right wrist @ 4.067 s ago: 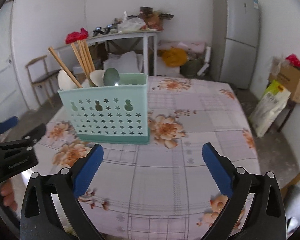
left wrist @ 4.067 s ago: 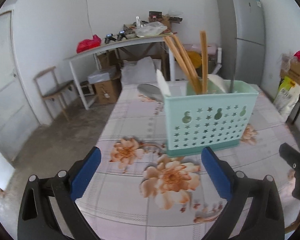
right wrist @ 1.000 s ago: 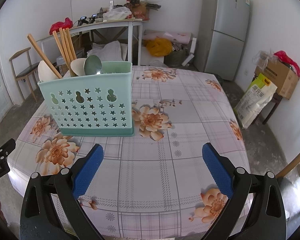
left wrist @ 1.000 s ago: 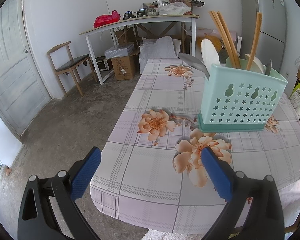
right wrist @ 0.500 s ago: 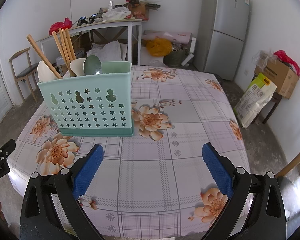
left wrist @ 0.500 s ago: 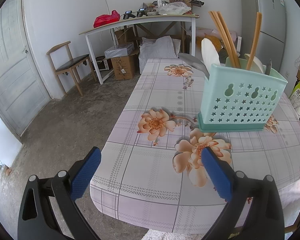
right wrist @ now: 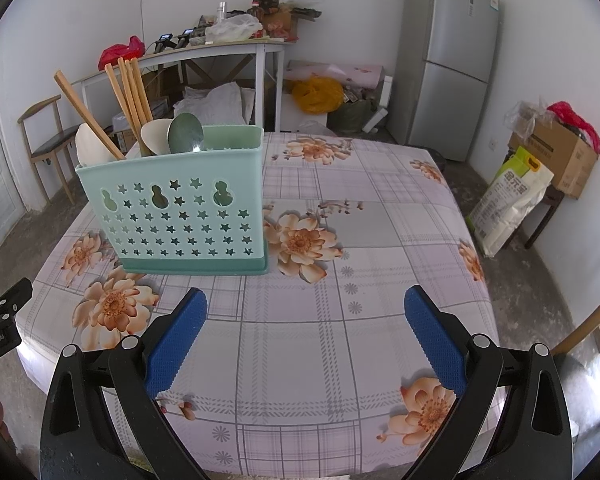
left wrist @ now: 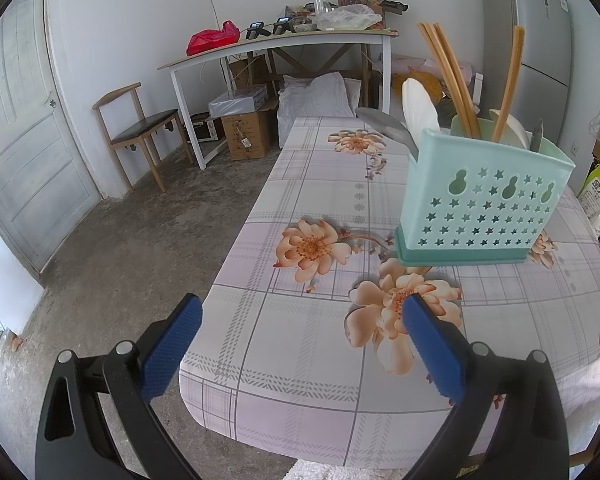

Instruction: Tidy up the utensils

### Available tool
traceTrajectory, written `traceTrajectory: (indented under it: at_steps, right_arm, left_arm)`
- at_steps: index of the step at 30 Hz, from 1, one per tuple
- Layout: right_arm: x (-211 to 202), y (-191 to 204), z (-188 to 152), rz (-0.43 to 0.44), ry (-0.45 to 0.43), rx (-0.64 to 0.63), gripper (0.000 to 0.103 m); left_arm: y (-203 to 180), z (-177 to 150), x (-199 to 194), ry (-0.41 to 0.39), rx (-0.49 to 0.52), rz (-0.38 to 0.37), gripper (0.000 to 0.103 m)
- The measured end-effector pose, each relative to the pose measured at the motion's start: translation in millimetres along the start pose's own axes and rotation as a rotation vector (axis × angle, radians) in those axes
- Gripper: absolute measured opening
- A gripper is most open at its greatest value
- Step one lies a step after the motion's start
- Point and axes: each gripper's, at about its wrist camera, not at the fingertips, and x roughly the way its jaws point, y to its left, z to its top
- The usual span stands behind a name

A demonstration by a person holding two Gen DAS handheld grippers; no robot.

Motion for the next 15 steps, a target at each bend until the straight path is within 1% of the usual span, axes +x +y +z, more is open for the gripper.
traceTrajectory:
  at_steps: [15]
  right_arm:
    - [-0.4,-0.7,-0.1,0.000,0.001,0.000,0.095]
  left_arm:
    - [0.3,0.0,0.0,0.000,0.000,0.000,0.098]
